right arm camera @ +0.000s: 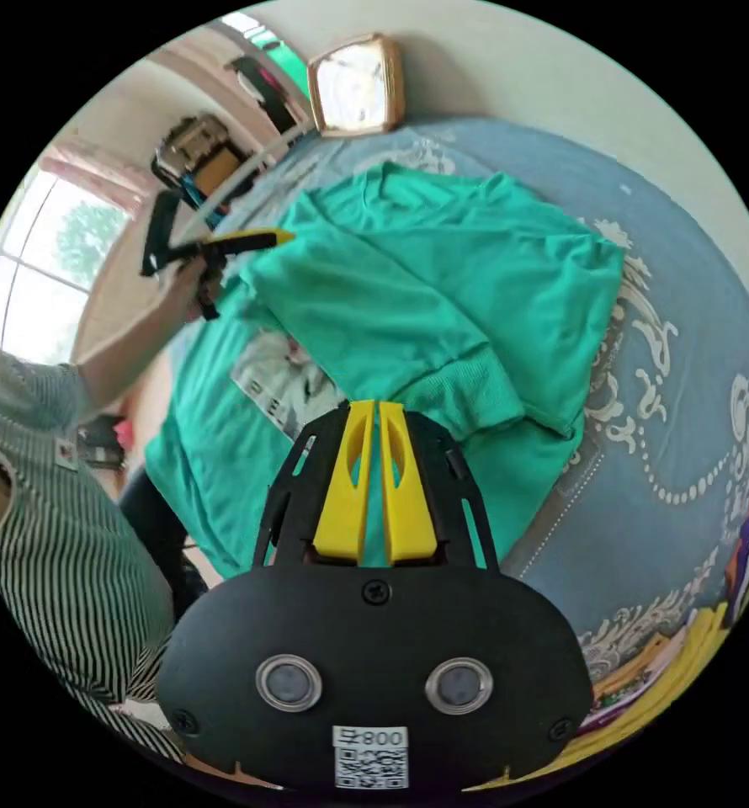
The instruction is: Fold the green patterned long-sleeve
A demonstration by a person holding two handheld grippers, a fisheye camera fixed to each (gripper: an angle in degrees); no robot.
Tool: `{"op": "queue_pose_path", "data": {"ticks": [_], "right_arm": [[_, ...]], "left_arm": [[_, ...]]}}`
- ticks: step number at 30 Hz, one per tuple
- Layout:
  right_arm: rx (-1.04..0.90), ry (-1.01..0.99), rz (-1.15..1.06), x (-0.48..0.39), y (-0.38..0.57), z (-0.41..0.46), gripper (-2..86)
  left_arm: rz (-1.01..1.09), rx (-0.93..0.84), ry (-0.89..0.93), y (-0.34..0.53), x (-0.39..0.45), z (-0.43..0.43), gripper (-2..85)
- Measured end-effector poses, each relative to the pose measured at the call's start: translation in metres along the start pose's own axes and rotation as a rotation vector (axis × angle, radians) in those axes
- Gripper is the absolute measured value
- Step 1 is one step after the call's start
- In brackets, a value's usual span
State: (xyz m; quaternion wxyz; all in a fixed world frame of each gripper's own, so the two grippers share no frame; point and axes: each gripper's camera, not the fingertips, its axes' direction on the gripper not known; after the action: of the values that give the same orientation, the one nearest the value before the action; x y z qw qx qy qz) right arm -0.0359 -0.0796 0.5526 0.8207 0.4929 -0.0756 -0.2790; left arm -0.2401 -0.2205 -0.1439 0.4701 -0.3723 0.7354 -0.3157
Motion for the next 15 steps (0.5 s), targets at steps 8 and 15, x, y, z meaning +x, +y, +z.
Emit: {"op": "queue_pose_path", "data": {"ticks": [8,15], "right_arm": [[0.111,-0.039,0.061,-0.026,0.027,-0.015,0.1],[0.137,0.159,0.094,-0.033,0.004,-0.013,0.0]], "left_arm": [[-0.027,0.010,-0.033,-0.010,0.017,-0.026,0.2],[-0.052,-0.022,-0.150,-0.034,0.026,-0.041,0.2]]}}
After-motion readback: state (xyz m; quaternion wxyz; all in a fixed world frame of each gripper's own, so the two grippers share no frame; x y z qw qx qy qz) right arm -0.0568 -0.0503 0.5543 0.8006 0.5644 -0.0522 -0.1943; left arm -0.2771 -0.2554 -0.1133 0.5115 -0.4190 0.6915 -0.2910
